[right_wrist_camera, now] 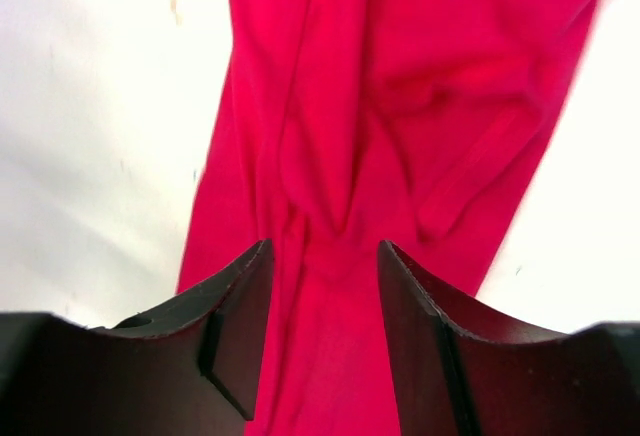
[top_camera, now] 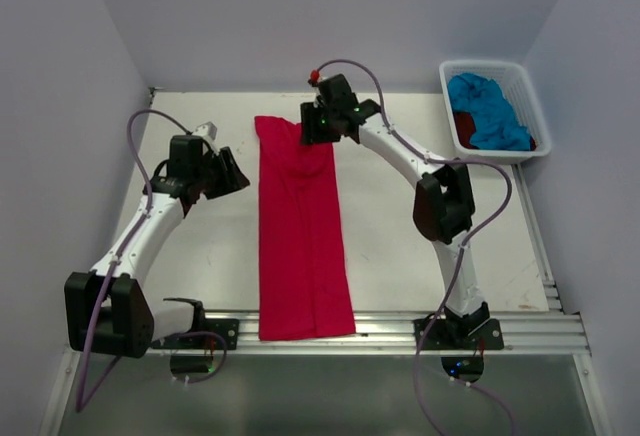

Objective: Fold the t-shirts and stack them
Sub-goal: Rotate the tshirt 90 degrees

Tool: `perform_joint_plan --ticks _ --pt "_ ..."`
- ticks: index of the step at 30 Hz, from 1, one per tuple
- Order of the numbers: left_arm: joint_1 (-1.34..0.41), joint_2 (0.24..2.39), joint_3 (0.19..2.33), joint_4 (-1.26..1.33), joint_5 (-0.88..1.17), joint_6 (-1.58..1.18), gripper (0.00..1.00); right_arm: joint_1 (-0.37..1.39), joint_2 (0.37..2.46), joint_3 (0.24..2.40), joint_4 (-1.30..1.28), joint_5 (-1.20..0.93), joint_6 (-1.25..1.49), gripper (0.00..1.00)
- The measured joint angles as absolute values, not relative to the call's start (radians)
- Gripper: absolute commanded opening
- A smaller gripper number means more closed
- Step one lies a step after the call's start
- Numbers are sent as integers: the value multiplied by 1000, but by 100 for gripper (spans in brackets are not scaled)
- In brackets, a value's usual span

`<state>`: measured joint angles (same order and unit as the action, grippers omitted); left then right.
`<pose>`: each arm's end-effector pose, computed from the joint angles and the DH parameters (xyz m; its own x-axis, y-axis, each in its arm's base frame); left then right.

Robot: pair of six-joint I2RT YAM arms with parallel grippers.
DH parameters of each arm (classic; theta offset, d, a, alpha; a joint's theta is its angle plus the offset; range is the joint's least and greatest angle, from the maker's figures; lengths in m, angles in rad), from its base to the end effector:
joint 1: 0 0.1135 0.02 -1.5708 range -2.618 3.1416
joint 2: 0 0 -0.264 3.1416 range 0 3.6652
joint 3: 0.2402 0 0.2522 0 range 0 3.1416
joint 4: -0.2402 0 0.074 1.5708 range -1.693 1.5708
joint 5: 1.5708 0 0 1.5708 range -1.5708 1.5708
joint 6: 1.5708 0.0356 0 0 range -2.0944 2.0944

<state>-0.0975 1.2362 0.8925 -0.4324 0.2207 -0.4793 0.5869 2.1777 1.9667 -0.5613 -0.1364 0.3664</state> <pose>0.2598 -0.0332 0.2606 -0.7341 -0.3803 -0.5625 -0.0992 0.8796 -0.4652 0.4144 0.2814 0.2615 -0.7681 -0.0846 -0.6348 -0.3798 0.8583 0.3452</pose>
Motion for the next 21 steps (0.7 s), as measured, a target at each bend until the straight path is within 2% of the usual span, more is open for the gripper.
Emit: perform_joint_plan --ticks 6,9,16,19,21 --pt "-122 1248 919 -419 232 -489 55 536 2368 2326 -614 -60 386 47" --pt "-131 1248 919 -416 232 -490 54 513 2451 2412 -629 -64 400 47" --pt "-132 1259 926 -394 256 -480 52 495 2545 2394 -633 -109 444 46" --pt "-133 1349 1015 -382 300 -451 52 495 2510 2285 -610 -118 441 46" --pt "-139 1465 1138 -368 313 -435 56 496 2452 2158 -612 -113 431 47"
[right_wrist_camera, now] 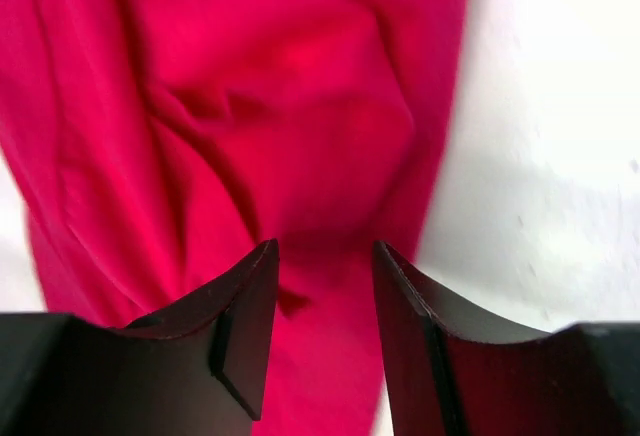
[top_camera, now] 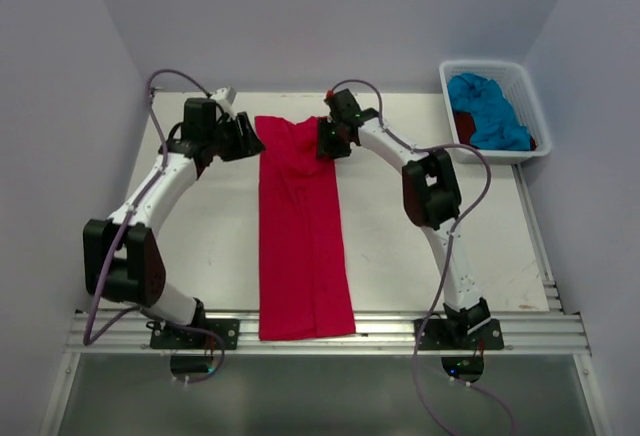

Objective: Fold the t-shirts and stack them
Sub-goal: Rotate the tshirt 90 degrees

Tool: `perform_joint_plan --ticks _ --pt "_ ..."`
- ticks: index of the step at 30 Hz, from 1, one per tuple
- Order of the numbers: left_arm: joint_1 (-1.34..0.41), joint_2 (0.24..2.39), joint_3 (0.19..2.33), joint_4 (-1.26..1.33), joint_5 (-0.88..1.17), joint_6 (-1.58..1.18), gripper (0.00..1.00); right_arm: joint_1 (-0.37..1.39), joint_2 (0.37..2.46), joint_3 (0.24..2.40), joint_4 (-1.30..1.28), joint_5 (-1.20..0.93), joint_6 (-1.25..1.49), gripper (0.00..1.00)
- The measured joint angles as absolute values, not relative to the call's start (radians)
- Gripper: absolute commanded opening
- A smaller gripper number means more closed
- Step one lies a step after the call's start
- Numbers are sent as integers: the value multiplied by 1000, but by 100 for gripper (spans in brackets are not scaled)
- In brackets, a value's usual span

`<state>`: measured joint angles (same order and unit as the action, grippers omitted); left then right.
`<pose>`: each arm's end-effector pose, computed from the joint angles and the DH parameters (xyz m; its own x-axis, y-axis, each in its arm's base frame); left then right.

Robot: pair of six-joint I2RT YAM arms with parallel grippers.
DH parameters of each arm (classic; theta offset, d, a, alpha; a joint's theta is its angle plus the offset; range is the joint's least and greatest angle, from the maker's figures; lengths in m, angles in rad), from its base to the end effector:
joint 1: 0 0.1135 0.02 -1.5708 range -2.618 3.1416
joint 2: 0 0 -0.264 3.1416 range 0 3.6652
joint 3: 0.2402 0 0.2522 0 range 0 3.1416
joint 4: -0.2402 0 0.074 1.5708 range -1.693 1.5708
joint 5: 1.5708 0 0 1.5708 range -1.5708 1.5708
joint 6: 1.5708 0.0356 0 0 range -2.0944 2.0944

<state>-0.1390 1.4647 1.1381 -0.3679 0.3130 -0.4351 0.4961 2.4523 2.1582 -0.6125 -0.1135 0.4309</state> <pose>0.3215 -0.0561 0.2852 -0.7291 -0.3029 -0.6137 0.0649 0.8621 -0.5026 0.4756 0.2620 0.1817 -0.8524 0.0106 -0.5228 -0.1962 0.9203 0.3385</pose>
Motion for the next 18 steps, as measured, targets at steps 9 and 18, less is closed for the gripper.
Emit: perform_joint_plan --ticks 9,18 --pt "-235 1964 1649 -374 240 -239 56 497 1866 1577 -558 -19 359 49" --pt "-318 2228 1822 -505 152 -14 46 497 1463 1379 -519 9 334 50"
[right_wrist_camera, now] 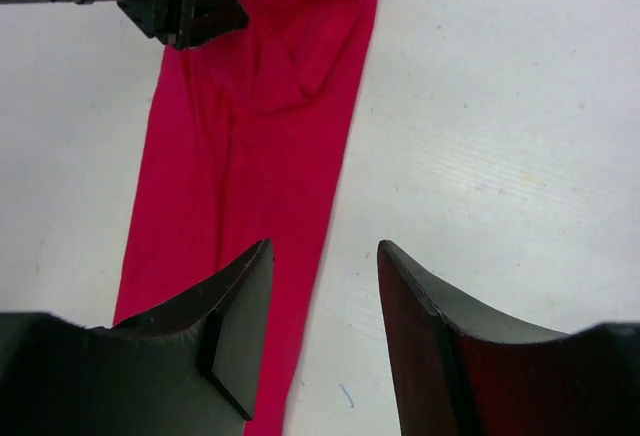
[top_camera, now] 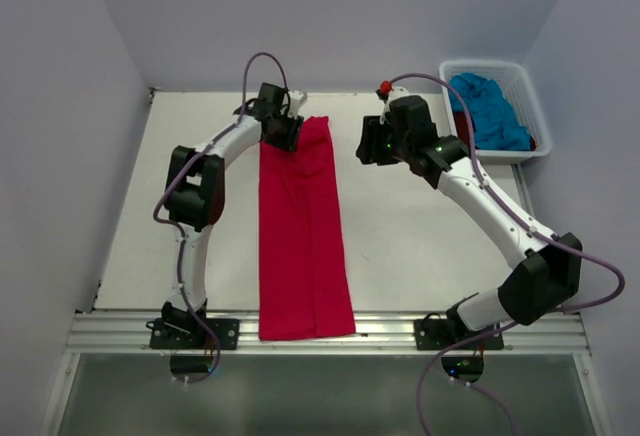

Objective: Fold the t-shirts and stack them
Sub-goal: Rotate the tshirt 90 degrees

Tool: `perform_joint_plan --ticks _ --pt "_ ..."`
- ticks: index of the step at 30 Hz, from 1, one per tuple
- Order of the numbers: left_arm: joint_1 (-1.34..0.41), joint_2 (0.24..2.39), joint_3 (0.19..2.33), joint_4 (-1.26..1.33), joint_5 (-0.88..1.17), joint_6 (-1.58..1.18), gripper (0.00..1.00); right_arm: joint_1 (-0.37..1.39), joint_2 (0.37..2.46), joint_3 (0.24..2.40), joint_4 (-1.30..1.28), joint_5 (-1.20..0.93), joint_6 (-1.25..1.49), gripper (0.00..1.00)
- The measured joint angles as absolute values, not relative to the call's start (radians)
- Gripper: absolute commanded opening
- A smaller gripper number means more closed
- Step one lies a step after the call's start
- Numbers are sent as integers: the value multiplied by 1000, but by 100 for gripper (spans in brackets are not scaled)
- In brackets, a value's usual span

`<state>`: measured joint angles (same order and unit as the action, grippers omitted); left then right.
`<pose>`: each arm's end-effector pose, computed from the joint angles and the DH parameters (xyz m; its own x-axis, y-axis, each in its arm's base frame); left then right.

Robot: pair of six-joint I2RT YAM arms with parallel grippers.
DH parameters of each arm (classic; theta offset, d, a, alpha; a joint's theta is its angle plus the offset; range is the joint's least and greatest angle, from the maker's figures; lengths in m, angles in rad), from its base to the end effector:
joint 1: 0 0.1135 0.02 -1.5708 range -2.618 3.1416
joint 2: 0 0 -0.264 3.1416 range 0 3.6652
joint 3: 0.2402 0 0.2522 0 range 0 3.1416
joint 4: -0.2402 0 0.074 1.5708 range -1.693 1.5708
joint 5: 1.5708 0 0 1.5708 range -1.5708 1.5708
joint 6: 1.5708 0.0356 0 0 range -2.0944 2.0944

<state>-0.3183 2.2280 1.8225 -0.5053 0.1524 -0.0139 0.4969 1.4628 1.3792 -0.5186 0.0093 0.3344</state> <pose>0.4703 -0.1607 0.1948 -0.7558 0.2346 -0.6114 0.3873 0.9130 -0.1284 0.2911 0.1575 0.3532 -0.6246 0.0346 -0.7802 -0.2805 0.9224 0.2655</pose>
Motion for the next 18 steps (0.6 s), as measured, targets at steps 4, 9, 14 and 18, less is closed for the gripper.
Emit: perform_joint_plan --ticks 4,9,14,18 --pt "-344 2268 1849 -518 119 55 46 497 1461 1317 -527 8 332 50" --pt "-385 2271 1875 -504 96 124 52 497 1461 1276 -546 8 332 50" --pt "-412 2281 1943 -487 100 178 54 497 1461 1272 -551 8 330 50" --pt "-413 2313 2000 -474 102 197 54 497 1461 1273 -561 8 324 50"
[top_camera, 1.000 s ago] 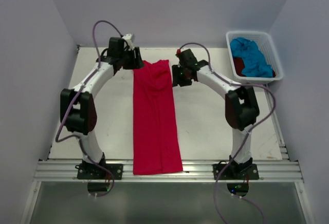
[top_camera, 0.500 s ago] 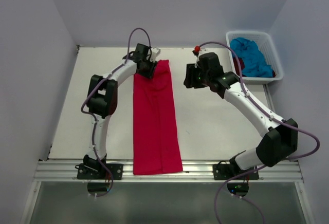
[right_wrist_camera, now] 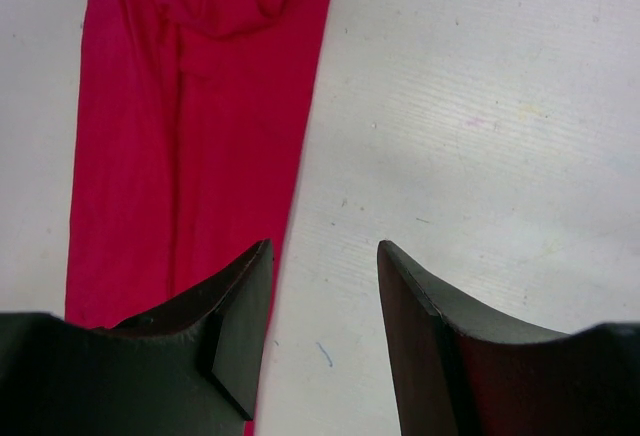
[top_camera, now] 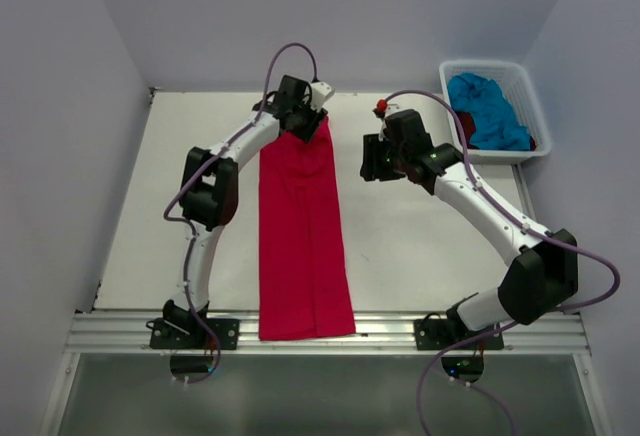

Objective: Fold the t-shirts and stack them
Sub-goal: Rotate the tshirt 90 degrees

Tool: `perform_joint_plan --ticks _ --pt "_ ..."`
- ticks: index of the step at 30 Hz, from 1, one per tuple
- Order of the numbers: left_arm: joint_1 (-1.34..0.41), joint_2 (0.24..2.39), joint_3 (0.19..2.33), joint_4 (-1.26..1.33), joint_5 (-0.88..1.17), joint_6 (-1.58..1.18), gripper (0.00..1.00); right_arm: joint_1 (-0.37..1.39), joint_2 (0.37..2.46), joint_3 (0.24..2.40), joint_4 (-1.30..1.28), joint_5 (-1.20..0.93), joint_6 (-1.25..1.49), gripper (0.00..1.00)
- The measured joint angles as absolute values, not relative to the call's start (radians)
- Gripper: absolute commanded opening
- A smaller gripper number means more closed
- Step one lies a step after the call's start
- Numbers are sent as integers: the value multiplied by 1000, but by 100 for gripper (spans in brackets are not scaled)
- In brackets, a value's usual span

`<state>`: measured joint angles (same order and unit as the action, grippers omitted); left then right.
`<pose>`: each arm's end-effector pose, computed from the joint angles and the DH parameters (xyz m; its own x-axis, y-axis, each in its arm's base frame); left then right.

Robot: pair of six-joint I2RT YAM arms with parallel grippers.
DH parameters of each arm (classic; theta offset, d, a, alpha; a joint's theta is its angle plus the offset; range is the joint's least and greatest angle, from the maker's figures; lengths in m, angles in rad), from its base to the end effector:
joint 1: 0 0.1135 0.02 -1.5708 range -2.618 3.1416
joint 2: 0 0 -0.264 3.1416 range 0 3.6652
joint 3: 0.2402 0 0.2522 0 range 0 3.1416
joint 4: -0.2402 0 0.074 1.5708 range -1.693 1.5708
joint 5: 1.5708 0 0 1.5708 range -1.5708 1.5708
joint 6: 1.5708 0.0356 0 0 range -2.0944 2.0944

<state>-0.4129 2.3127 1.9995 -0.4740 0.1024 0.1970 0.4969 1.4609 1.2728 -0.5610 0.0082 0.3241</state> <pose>0.4814 -0.2149 0.2122 -0.5452 0.4514 -0.7064 0.5833 0.8095 0.0671 0.2842 0.1538 0.3144 -0.7176 -0.0269 -0.6960 -0.2562 0.9394 0.2279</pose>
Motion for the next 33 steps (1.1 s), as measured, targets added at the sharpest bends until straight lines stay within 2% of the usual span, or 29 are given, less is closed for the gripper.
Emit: perform_joint_plan --ticks 6,13,21,24,25,33 --pt "-413 2375 2016 -481 103 204 53 497 1461 1273 -571 9 320 50" --pt "-413 2390 2016 -486 102 204 47 497 1461 1273 -574 9 320 50" --pt "-414 2390 2014 -488 101 203 25 497 1461 1273 -574 10 320 49" --pt "-414 2391 2014 -489 100 202 10 497 1461 1273 -575 10 320 49" --pt "-414 2391 2014 -489 101 204 0 497 1461 1273 -575 10 320 49" --pt "-433 2391 2018 -496 101 202 0 497 1468 1273 -575 10 320 48"
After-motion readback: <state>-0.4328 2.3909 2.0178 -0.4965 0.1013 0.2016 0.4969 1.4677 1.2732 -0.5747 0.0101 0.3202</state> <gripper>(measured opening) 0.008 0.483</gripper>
